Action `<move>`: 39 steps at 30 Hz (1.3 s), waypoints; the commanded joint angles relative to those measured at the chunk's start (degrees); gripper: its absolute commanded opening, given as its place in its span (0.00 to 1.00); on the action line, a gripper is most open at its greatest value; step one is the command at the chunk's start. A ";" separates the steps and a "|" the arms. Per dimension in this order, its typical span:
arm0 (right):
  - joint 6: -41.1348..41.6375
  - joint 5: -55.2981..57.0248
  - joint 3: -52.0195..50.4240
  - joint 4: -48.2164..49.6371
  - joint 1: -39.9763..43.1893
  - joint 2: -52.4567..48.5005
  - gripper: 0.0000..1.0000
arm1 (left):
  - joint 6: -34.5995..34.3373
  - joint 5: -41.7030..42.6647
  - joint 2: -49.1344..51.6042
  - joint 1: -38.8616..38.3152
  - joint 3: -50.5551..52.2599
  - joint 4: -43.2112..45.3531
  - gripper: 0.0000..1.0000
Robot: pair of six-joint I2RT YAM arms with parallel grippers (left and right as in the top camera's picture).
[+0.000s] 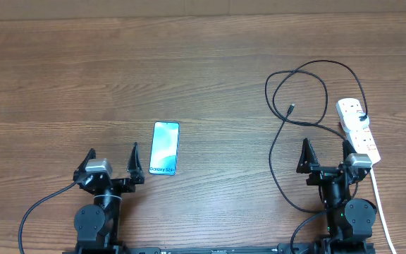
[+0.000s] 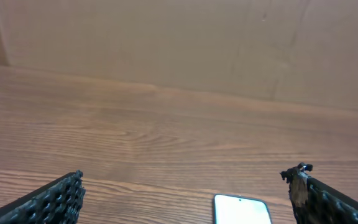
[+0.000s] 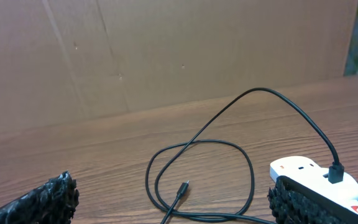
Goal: Plug charger to phone and switch on socket
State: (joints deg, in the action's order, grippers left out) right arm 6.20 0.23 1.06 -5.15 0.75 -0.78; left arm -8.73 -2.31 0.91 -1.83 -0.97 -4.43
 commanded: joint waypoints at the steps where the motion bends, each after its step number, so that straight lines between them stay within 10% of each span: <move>1: -0.28 -0.28 -0.61 0.37 0.26 0.61 1.00 | -0.68 4.24 -0.66 0.39 0.50 0.07 1.00; 25: -0.28 -0.28 -0.61 0.37 0.26 0.61 1.00 | -1.66 6.80 0.35 0.39 -15.26 -18.21 1.00; 39: -0.28 -0.31 -0.61 0.37 0.26 0.61 1.00 | -1.55 6.86 25.14 0.31 -32.52 -23.37 1.00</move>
State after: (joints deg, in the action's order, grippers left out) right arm 6.15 0.19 1.06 -5.13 0.78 -0.78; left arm -9.50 4.12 19.92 -1.83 -27.05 -25.87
